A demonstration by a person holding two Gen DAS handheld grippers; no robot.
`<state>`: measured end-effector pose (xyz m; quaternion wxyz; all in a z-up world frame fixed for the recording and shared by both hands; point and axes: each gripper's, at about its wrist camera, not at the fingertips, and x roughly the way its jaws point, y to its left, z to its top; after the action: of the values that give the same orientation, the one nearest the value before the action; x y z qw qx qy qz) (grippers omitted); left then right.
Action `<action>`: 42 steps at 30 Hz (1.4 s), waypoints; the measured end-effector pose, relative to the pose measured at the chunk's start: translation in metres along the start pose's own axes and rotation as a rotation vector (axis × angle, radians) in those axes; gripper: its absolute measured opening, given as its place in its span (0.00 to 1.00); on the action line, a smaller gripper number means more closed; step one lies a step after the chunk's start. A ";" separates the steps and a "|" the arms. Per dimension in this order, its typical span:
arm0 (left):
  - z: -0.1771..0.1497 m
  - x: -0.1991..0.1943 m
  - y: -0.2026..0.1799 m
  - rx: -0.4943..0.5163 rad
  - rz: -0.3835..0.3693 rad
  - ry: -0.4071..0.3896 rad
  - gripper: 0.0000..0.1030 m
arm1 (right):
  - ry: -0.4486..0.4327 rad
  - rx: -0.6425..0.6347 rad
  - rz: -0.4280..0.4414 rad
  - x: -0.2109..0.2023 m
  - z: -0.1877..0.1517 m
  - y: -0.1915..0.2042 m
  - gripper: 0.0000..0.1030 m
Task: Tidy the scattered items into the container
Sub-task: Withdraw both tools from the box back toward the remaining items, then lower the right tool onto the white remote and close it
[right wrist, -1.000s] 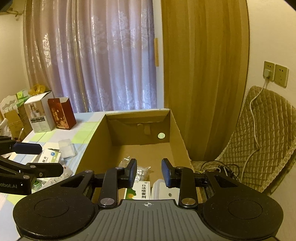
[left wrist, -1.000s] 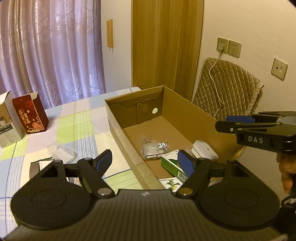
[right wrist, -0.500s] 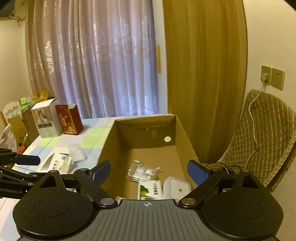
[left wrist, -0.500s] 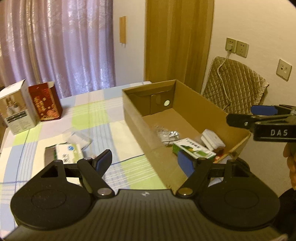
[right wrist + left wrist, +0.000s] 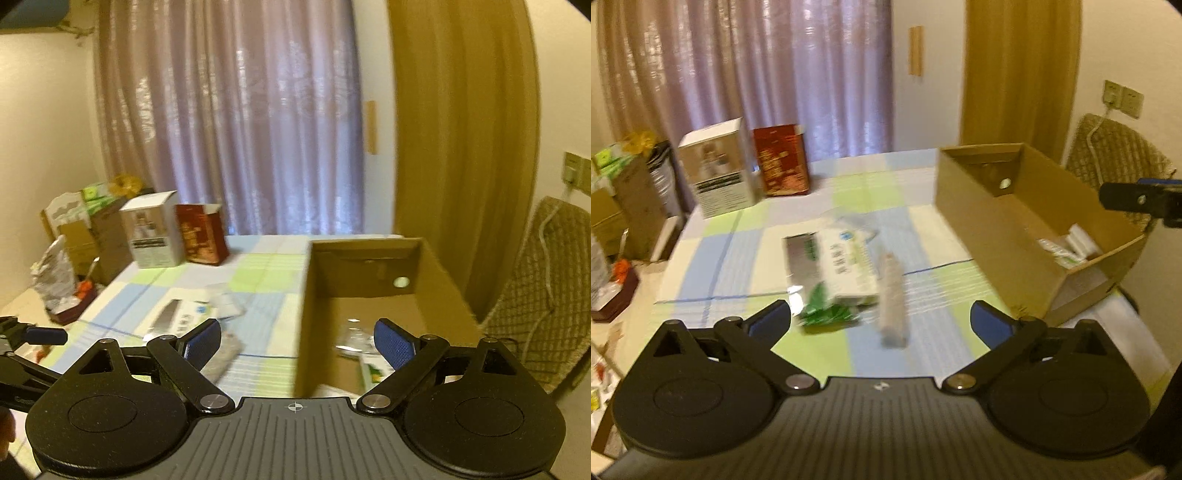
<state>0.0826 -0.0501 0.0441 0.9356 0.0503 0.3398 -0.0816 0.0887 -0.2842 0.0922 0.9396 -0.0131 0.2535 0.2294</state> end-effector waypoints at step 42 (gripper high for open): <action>-0.012 0.126 0.121 -0.169 0.025 0.077 0.99 | 0.333 0.207 0.083 0.222 -0.072 0.066 0.67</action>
<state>0.1929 0.0554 -0.0416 0.9237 -0.0216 0.3804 -0.0390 0.1962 -0.1412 -0.0716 0.8708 0.0565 0.4279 0.2352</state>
